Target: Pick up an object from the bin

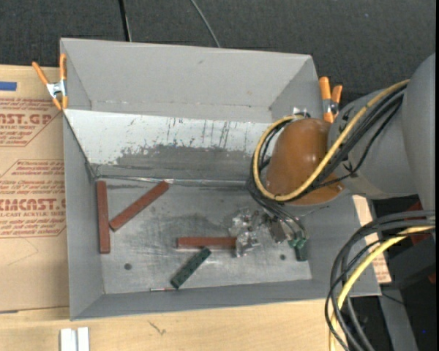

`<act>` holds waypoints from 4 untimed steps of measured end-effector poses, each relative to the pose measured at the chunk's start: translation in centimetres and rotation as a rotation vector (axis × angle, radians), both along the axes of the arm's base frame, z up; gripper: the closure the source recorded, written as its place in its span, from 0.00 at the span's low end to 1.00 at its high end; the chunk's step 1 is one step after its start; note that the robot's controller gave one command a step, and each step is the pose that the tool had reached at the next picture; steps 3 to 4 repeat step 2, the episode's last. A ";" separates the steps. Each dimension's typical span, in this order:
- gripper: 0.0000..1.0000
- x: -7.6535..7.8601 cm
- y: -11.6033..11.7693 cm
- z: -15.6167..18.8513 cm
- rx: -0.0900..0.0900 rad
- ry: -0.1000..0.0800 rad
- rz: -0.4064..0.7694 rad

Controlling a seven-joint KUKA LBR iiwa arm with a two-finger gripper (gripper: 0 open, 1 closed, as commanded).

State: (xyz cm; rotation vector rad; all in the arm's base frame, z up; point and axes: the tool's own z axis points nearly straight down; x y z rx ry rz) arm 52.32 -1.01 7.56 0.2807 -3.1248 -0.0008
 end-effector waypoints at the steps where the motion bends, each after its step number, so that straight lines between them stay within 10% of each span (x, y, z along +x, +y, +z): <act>1: 1.00 0.0 0.0 0.0 0.000 -0.001 0.000; 2: 1.00 3.1 6.6 15.2 0.001 -0.007 0.131; 4: 1.00 3.1 6.6 15.2 0.001 -0.007 0.131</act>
Offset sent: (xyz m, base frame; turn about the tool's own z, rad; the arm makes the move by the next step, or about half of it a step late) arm 0.0302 0.0645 0.1518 -0.1300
